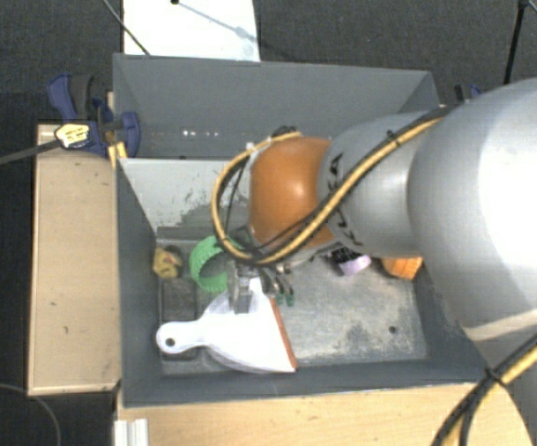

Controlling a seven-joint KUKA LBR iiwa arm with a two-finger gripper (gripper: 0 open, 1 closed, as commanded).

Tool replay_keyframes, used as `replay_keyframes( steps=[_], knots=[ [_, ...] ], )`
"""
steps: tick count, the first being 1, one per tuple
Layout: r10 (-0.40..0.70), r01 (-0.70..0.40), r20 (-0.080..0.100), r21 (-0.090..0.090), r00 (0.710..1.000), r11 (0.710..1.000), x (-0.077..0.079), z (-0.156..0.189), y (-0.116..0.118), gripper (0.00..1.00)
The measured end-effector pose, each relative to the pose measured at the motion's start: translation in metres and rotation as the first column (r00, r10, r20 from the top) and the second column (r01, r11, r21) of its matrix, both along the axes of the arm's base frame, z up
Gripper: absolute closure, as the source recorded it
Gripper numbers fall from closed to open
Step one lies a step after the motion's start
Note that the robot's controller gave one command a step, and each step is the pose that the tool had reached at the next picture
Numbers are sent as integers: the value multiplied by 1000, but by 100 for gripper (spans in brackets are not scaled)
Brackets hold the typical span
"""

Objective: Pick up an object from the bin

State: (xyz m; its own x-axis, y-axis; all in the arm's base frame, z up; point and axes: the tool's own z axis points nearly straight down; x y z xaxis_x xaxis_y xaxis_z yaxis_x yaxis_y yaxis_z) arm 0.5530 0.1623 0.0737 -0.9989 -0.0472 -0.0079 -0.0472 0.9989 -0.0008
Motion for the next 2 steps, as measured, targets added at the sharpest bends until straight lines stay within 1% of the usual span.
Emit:
replay_keyframes(
  steps=[1,2],
  knots=[
    [-2,2,-7,1,1000,1000,-3,-3,1,0],
    [-3,3,-7,1,1000,1000,-3,-3,1,0]
  ],
)
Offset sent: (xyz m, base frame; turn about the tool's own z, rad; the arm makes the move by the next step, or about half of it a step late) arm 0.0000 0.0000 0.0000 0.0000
